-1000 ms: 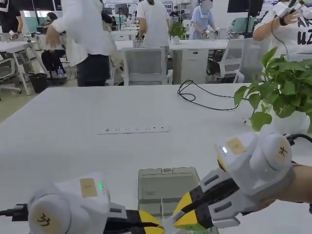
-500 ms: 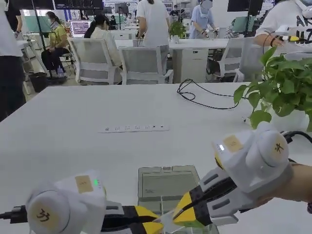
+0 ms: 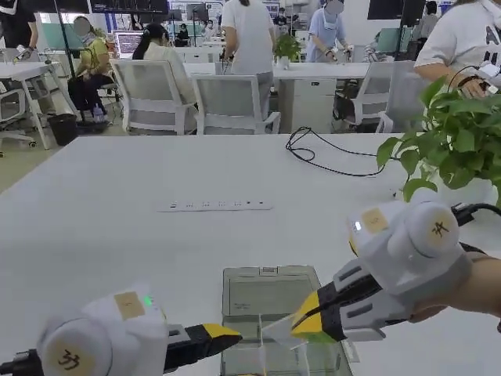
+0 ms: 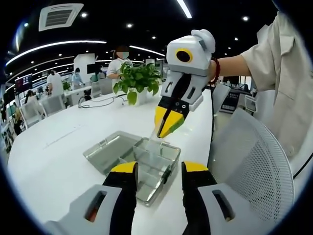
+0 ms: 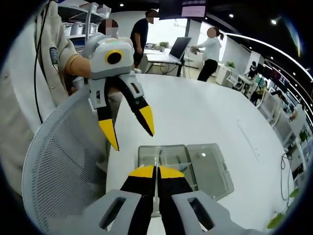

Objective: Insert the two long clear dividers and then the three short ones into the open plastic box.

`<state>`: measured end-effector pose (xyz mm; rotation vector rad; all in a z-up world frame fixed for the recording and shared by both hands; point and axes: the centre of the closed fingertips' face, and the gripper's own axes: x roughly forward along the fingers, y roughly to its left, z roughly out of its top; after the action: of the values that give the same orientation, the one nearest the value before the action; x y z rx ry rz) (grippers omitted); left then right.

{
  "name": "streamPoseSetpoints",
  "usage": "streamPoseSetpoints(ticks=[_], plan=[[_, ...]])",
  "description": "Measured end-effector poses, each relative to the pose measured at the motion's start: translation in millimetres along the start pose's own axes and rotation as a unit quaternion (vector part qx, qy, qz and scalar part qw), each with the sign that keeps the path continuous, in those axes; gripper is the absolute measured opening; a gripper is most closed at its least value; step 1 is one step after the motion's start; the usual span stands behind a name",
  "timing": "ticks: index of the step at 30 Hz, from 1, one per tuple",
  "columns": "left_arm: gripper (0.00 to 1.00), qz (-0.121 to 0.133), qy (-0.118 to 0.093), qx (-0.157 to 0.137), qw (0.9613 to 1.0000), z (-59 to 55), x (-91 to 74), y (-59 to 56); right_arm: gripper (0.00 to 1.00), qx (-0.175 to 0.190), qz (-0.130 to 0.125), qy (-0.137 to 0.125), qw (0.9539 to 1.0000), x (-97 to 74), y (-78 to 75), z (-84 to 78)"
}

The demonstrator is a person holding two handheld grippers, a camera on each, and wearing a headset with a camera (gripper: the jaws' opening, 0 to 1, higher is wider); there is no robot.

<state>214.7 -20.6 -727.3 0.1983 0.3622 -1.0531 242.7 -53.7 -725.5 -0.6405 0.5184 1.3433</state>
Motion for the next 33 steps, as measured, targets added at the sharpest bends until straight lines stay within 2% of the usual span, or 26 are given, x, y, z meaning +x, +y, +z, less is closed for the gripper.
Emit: streamPoseSetpoints(ticks=[12,18,26,33], plan=[[0.55,0.029,-0.015,-0.034,0.9989,-4.0,-1.4,8.1,0.02,0.014,-0.020,0.041,0.9989,5.2,-13.0,-17.4],[0.62,0.040,-0.015,-0.051,0.9978,-9.1,-1.2,9.9,0.02,0.019,-0.025,0.056,0.9979,9.3,-18.5,-25.4],[0.63,0.039,-0.010,-0.056,0.9976,-13.2,-0.6,8.1,0.02,0.030,-0.023,0.066,0.9971,14.2,-23.4,-33.5],[0.63,0.039,-0.010,-0.055,0.9977,-13.4,-0.3,11.2,0.02,0.034,-0.020,0.072,0.9966,17.3,-24.2,-40.0]])
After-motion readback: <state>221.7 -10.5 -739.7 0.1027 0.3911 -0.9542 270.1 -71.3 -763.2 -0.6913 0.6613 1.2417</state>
